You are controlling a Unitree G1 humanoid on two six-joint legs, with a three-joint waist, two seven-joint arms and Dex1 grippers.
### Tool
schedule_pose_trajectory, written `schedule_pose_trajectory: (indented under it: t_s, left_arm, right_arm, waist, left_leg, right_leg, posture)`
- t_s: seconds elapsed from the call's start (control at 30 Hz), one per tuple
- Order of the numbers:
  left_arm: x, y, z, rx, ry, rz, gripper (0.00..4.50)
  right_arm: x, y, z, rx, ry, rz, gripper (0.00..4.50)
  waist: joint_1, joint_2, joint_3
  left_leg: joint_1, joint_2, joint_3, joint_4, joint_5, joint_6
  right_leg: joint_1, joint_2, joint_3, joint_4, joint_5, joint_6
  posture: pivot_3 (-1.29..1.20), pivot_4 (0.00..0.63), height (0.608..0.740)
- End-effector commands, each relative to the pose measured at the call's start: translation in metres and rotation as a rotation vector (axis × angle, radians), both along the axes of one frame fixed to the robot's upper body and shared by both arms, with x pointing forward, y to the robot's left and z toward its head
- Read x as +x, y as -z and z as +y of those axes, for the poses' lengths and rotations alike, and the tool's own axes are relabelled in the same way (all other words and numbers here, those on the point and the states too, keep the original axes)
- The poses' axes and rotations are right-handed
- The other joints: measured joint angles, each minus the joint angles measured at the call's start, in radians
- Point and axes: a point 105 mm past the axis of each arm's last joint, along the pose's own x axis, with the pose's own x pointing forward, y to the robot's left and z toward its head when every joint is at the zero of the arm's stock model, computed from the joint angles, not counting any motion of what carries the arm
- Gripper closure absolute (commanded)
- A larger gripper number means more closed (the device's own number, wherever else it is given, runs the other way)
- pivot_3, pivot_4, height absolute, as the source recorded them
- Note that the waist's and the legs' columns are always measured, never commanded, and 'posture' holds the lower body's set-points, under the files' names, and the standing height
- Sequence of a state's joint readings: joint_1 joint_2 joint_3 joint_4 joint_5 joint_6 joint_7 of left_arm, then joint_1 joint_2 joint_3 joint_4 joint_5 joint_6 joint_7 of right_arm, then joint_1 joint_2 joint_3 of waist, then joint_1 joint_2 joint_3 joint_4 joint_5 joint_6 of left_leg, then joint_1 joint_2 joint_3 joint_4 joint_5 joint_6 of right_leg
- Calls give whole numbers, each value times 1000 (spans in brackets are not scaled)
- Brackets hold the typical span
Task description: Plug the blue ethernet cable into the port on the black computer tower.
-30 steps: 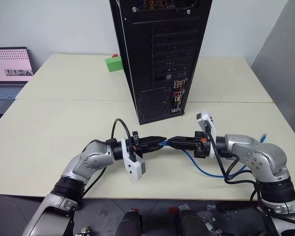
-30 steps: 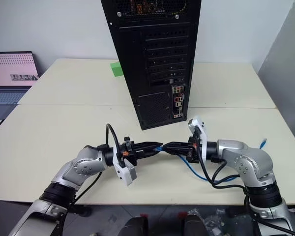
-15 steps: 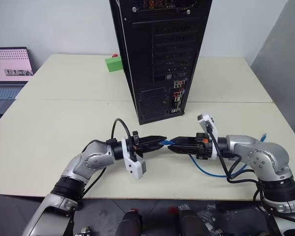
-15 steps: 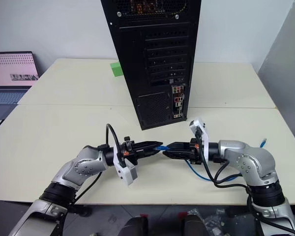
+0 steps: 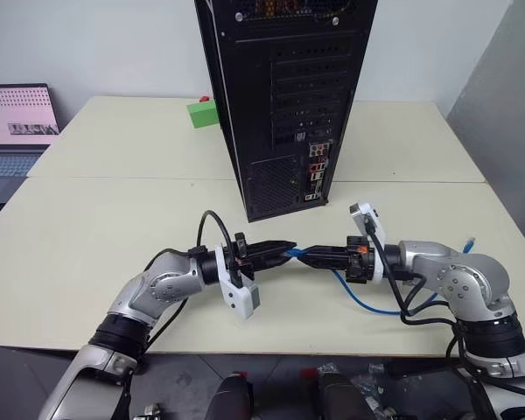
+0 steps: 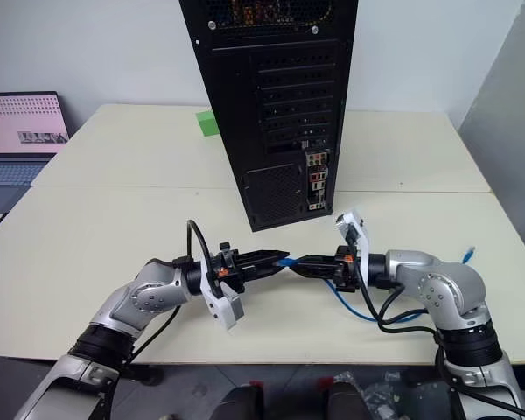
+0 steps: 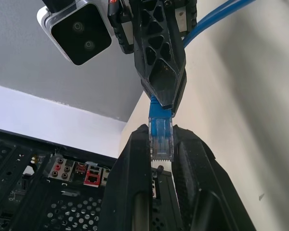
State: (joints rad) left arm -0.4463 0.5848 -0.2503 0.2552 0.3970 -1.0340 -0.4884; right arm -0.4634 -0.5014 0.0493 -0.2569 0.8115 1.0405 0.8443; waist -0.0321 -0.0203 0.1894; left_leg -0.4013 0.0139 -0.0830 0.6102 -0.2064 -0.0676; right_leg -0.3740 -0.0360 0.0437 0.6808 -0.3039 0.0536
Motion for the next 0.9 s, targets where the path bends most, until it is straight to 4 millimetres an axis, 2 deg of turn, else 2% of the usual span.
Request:
schedule_pose_trajectory:
  t_s: [0.03, 0.23, 0.27, 0.43, 0.63, 0.73, 0.83, 0.9]
  left_arm:
    - [-6, -8, -5, -14, 37, -38, 4191]
    - [-8, -5, -5, -26, 41, -6, 4191]
    - [-7, -4, -4, -22, 36, 9, 3631]
    - [0, 8, 3, -15, -19, 141, 2706]
    - [15, 5, 16, -164, -157, 386, 1590]
    - [21, 4, 24, -278, -244, 545, 1034]
    - [26, -3, 20, -404, -320, 685, 533]
    - [27, -10, 15, -480, -355, 748, 533]
  right_arm:
    - [-2, -17, 4, 54, -33, -29, 4500]
    - [-2, -19, 3, 58, -44, -8, 4500]
    - [-2, -19, 3, 56, -46, -6, 4500]
    - [-1, -18, 0, 37, -36, -11, 4500]
    - [5, -21, -14, 11, 65, -84, 4500]
    - [13, -27, -26, -2, 182, -164, 4500]
    - [31, -37, -37, -17, 370, -288, 4500]
    - [37, -42, -35, -7, 453, -330, 4500]
  waist:
    - [0, 0, 0]
    - [0, 0, 0]
    - [0, 0, 0]
    - [0, 0, 0]
    - [-1, 0, 0]
    - [-1, 0, 0]
    - [-1, 0, 0]
    - [-1, 0, 0]
  left_leg:
    - [0, 0, 0, 0, 0, 0]
    - [0, 0, 0, 0, 0, 0]
    - [0, 0, 0, 0, 0, 0]
    - [0, 0, 0, 0, 0, 0]
    - [0, 0, 0, 0, 0, 0]
    - [0, 0, 0, 0, 0, 0]
    - [0, 0, 0, 0, 0, 0]
    - [0, 0, -1, 0, 0, 0]
  right_leg:
    - [0, 0, 0, 0, 0, 0]
    - [0, 0, 0, 0, 0, 0]
    - [0, 0, 0, 0, 0, 0]
    - [0, 0, 0, 0, 0, 0]
    - [0, 0, 0, 0, 0, 0]
    - [0, 0, 0, 0, 0, 0]
    - [0, 0, 0, 1, 0, 0]
    - [0, 0, 0, 1, 0, 0]
  posture:
    - [0, 150, 740]
    - [0, 150, 740]
    - [0, 150, 740]
    - [0, 150, 740]
    - [0, 150, 740]
    - [0, 150, 740]
    - [0, 150, 740]
    - [0, 150, 740]
